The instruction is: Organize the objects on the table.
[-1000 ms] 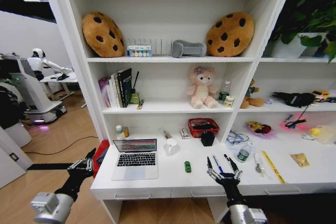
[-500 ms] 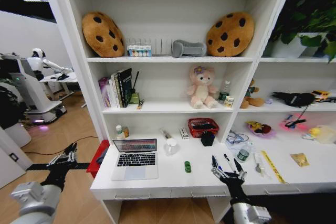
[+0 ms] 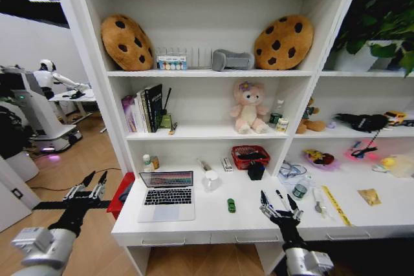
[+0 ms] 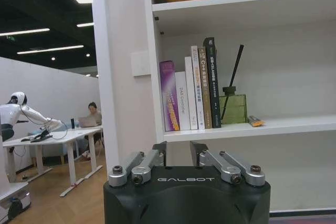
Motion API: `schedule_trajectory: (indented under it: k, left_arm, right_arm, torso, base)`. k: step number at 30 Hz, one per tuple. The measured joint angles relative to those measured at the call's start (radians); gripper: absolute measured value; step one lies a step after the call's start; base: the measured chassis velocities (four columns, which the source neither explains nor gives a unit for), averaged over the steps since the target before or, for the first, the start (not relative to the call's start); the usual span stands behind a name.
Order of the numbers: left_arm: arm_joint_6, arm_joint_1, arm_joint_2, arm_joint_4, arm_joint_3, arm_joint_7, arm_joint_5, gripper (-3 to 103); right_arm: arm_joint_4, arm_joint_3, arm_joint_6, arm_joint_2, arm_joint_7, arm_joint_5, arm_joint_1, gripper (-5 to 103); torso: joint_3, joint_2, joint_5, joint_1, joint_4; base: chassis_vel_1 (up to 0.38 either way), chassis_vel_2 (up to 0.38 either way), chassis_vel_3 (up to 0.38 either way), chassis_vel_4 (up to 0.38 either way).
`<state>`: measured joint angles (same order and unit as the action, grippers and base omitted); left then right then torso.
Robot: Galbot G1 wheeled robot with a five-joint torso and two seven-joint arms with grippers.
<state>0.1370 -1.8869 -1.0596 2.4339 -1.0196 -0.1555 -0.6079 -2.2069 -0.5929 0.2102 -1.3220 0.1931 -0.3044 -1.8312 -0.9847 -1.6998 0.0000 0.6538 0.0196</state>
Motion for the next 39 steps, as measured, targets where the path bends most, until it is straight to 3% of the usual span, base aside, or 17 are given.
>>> schedule_trajectory:
  k: [1,4,8,36,39]
  left_arm:
    - [0.0,0.0,0.0,0.0,0.0,0.0,0.0,28]
    - [0.0,0.002,0.003,-0.001,-0.001,0.0,-0.002,11]
    - [0.0,0.003,0.004,-0.001,-0.001,0.0,-0.003,1]
    - [0.001,0.004,0.008,-0.002,-0.001,-0.003,-0.003,0]
    - [0.018,-0.023,0.007,-0.008,-0.054,-0.028,-0.002,0]
  right_arm:
    - [0.0,0.0,0.0,0.0,0.0,0.0,0.0,100]
    - [0.001,-0.001,0.001,0.0,0.0,0.0,0.0,100]
    - [0.001,-0.001,0.001,0.0,-0.001,0.0,0.0,100]
    - [0.001,-0.002,0.002,0.0,-0.001,0.001,-0.001,100]
    - [0.047,0.007,-0.031,0.027,0.016,-0.079,-0.001,100]
  torso:
    - [0.0,0.0,0.0,0.0,0.0]
    - [0.0,0.0,0.0,0.0,-0.0001]
    - [0.0,0.0,0.0,0.0,-0.0001]
    - [0.0,0.0,0.0,0.0,-0.0001]
    - [0.0,0.0,-0.001,0.0,0.0008]
  base:
    - [0.0,0.0,0.0,0.0]
    - [0.0,0.0,0.0,0.0]
    - [0.0,0.0,0.0,0.0]
    - [0.0,0.0,0.0,0.0]
    - [0.0,0.0,0.0,0.0]
